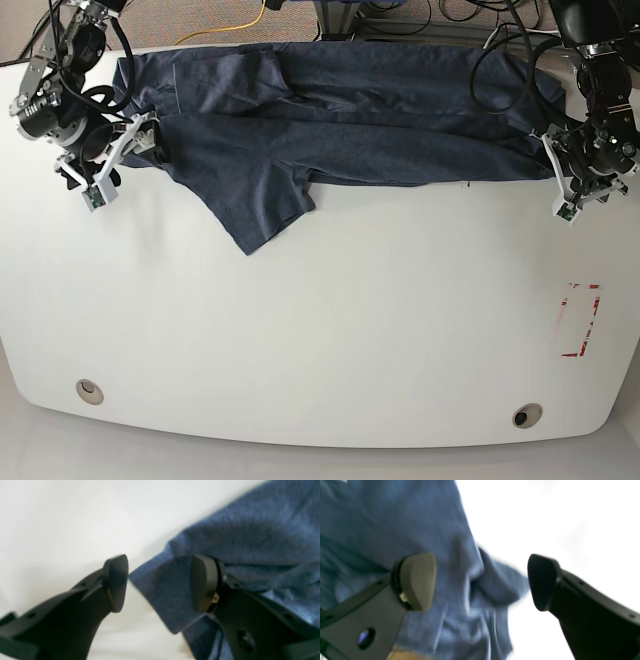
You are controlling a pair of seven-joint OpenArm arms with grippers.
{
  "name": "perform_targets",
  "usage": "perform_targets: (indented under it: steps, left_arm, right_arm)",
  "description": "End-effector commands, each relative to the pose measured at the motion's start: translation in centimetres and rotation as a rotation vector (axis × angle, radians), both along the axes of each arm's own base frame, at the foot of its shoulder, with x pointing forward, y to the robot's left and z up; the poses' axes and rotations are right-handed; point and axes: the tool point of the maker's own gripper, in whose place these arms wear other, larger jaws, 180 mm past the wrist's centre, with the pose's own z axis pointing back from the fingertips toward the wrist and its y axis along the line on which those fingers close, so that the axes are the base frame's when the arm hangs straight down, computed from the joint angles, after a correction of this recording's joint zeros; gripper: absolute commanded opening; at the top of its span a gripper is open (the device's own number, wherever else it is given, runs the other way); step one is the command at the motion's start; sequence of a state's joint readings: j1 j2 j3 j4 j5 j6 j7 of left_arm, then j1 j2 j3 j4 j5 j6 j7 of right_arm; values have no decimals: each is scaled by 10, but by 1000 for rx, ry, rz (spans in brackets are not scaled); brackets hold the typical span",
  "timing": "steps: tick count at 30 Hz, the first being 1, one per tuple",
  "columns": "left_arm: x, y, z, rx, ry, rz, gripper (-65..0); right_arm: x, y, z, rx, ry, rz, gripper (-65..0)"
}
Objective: Layout the t-shirt on the table in an organized manner, then fold the t-shirt properly
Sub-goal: 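Release the fold and grasp the hanging sleeve with the right gripper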
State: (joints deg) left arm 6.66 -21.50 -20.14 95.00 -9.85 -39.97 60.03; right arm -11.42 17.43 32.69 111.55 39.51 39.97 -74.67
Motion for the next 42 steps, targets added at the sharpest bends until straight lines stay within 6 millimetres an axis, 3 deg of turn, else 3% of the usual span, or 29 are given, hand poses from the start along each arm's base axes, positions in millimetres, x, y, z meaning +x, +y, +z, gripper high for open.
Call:
perform_targets:
  steps: [1,11,16,24,32,42]
  left_arm:
    - [14,1,23,25,-75,-24,-283]
    - [23,-2,47,63,-140,-55,-283]
    - [24,6,56,94,-151,-65,-283]
    - [23,26,67,106,-181,-2,-283]
    - [23,26,67,105,-184,0,-283]
    - [23,25,67,102,-184,1,-283]
  right_arm:
    - [22,5,8,58,-59,-15,-101]
    - [72,35,-20,266,-20,-28,-103]
    - [83,58,-31,325,-4,14,-103]
    - [84,87,-48,376,34,67,-103]
    - [80,108,-65,415,71,99,-103]
    - [79,114,-65,418,73,115,-105]
